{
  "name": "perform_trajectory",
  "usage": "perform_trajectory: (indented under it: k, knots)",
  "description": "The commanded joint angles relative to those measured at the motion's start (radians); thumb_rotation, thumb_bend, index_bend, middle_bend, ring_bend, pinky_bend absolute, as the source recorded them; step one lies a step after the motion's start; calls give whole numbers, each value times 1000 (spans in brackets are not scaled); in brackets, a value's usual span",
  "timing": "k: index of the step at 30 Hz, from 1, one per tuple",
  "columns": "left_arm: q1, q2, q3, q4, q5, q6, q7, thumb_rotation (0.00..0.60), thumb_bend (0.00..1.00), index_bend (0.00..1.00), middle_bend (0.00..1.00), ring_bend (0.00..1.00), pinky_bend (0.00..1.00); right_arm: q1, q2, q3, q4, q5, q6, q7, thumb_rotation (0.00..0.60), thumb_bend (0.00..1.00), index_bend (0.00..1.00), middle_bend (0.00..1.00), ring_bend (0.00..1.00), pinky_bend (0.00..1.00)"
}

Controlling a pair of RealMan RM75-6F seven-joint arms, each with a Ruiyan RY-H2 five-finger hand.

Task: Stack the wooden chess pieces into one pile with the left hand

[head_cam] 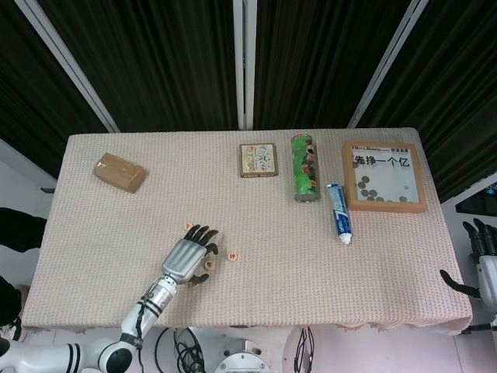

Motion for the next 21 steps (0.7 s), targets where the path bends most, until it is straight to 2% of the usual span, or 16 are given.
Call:
perform_trajectory:
  k: [1, 14, 21]
  knots:
    - [-5, -14, 8, 30, 26, 8, -36, 600, 191, 360, 81, 0, 0, -1, -1, -1, 2, -3, 0, 2, 476, 160, 0, 0, 0, 0]
    - [-22, -40, 36, 109, 62, 0, -82, 600, 211, 397, 82, 0, 0, 0, 0, 3, 5, 2, -2, 9, 479, 162, 0, 0, 0, 0]
    - [-31, -47, 40, 130, 33, -20, -81, 600, 228, 421, 82, 0, 0, -4, 3, 2, 4, 4, -1, 10, 478, 166, 0, 0, 0, 0]
